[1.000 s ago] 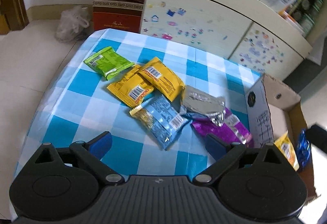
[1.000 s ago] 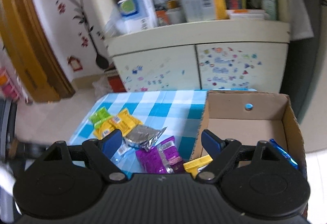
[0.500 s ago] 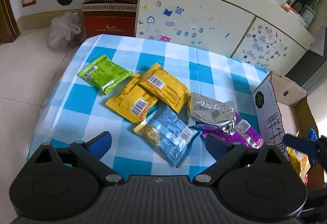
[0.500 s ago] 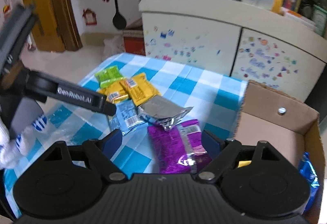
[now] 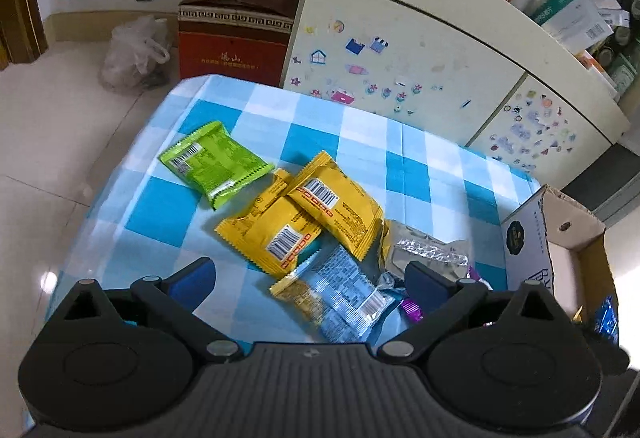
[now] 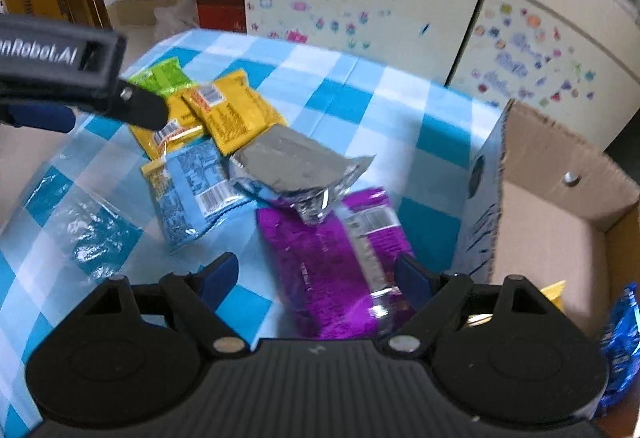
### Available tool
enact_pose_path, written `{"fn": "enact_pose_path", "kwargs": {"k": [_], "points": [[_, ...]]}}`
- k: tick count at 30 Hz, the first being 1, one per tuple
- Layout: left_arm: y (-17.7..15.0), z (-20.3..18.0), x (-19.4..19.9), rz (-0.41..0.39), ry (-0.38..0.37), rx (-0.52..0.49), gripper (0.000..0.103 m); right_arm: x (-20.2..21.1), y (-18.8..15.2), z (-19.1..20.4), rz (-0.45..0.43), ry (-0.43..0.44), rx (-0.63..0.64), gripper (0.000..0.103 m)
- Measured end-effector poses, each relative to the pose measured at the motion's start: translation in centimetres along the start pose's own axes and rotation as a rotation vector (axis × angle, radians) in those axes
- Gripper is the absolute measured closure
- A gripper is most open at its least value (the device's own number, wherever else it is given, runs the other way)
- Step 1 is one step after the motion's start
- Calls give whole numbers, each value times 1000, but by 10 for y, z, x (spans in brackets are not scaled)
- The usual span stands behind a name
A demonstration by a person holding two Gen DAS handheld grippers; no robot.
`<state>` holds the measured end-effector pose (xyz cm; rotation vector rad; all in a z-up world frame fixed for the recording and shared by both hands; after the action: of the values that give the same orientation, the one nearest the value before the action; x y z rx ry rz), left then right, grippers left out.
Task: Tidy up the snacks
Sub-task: 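Move both grippers back over the remaining packets on the tablecloth, then grasp the silver packet with the left gripper while the right gripper moves over the purple packet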
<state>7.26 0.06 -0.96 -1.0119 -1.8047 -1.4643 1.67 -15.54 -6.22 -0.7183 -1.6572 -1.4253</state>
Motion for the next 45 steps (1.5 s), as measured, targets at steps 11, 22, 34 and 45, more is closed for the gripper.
{"fn": "enact_pose_path", "kwargs": {"k": [11,22,34,45], "points": [[13,-28,-24,3,-55,-16,1,-4,-7,16,37,64,-5,14],[21,-79,-56,13,-172,-175,1,12,-19,36,35,202,24,14],[3,-106,-94,91,-178,-343,3,17,-24,38,37,206,22,14],[-4,-73,-83,99,-151,-255,20,14,-26,27,47,196,36,16]]}}
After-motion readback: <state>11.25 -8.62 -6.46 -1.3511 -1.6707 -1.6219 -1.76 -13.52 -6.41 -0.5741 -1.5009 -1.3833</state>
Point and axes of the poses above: each gripper's, at about its wrist camera, not at the fingertips, and x roughly against the way its jaws point, z to its left, y to its top, the point moved 5 cm from there along -x, roughly the way its jaws point, and after that the axes turned 1 degree about y, right-handed, at the moved point
